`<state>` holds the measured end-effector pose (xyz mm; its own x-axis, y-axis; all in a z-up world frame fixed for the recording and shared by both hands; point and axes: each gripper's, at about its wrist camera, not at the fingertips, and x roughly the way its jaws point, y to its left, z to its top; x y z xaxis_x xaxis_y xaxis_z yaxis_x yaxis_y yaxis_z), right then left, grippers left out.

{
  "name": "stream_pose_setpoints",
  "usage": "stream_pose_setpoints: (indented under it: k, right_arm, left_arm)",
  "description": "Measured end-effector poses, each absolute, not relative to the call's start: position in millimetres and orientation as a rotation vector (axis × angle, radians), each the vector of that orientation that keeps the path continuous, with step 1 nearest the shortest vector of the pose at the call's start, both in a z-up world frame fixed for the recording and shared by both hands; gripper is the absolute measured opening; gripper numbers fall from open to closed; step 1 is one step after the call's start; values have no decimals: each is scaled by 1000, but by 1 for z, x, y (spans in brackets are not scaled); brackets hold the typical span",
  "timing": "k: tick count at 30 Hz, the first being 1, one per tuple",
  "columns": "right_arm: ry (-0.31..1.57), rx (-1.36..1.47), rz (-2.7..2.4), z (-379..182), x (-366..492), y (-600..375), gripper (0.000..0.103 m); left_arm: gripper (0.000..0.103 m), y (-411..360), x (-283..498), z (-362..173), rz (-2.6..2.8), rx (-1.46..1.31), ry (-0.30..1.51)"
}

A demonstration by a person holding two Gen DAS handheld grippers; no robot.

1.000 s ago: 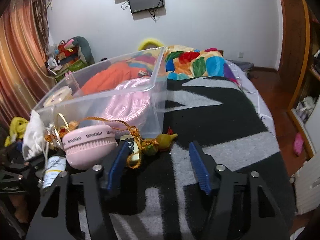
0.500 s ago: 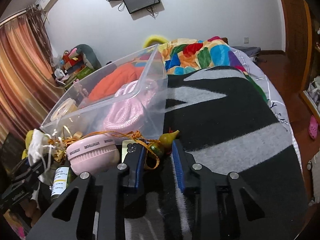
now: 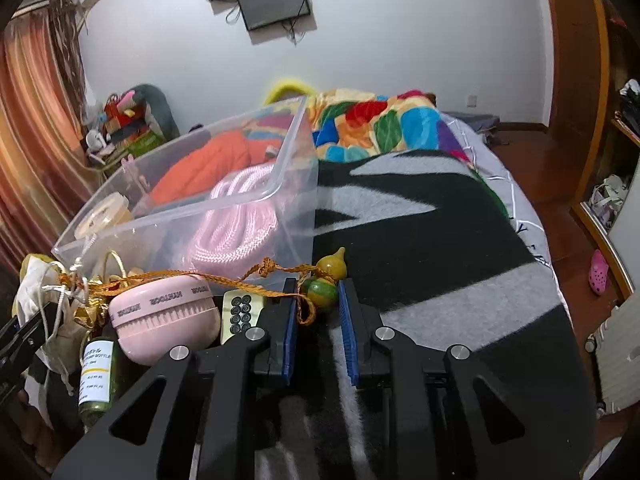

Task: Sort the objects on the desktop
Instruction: 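Lift the white pouch with the left tool while the right tool grasps the green gourd, then drop the white pouch into the box with the left tool while the right tool drops the gourd in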

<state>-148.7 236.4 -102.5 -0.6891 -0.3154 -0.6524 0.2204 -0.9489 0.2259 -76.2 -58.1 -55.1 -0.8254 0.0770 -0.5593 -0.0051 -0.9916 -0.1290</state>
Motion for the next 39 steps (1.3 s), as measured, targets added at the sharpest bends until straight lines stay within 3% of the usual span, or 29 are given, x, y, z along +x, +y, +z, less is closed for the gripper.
stream_pose_setpoints:
  k: [16, 27, 39]
  right_arm:
    - [-246, 845, -2616, -57, -117, 246, 18]
    - [-200, 745, -2593, -32, -114, 228, 18]
    - [-107, 730, -2593, -27, -138, 208, 18]
  left_arm:
    - [69, -53, -50, -17, 2989, -793, -180]
    - [69, -63, -79, 2, 3019, -803, -217]
    - [69, -51, -119, 24, 2994, -817, -125]
